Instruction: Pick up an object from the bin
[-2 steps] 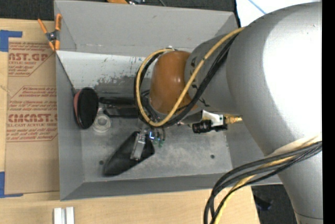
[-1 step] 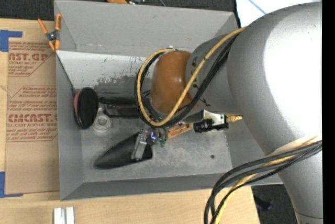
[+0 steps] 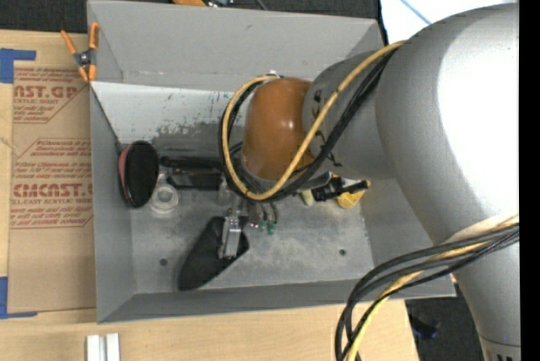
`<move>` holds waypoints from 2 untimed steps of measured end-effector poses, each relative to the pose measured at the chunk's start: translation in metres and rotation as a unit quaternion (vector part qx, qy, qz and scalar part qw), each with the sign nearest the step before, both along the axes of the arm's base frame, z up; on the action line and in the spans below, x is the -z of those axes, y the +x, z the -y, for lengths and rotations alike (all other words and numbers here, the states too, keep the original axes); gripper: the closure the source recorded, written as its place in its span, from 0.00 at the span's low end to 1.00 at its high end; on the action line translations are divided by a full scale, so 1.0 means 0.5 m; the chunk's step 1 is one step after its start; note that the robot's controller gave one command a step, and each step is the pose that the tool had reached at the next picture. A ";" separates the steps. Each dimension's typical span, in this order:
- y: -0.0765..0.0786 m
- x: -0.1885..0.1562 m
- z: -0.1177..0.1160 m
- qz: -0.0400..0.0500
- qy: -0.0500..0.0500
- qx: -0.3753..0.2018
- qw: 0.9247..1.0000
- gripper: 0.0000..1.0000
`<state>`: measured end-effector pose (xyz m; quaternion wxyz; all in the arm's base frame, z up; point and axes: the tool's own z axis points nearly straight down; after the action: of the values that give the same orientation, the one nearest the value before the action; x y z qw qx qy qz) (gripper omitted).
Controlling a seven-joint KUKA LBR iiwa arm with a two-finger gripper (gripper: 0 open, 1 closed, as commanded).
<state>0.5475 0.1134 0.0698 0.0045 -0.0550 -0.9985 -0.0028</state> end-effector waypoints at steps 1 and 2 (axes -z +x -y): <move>-0.008 -0.003 -0.010 0.007 0.000 -0.111 0.994 1.00; -0.008 -0.003 -0.010 0.007 0.000 -0.111 0.994 1.00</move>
Offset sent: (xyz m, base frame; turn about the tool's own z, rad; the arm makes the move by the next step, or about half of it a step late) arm 0.0000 0.0000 0.0000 0.0000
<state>0.5436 0.1182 0.0713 -0.0018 0.0559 -0.9984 -0.0029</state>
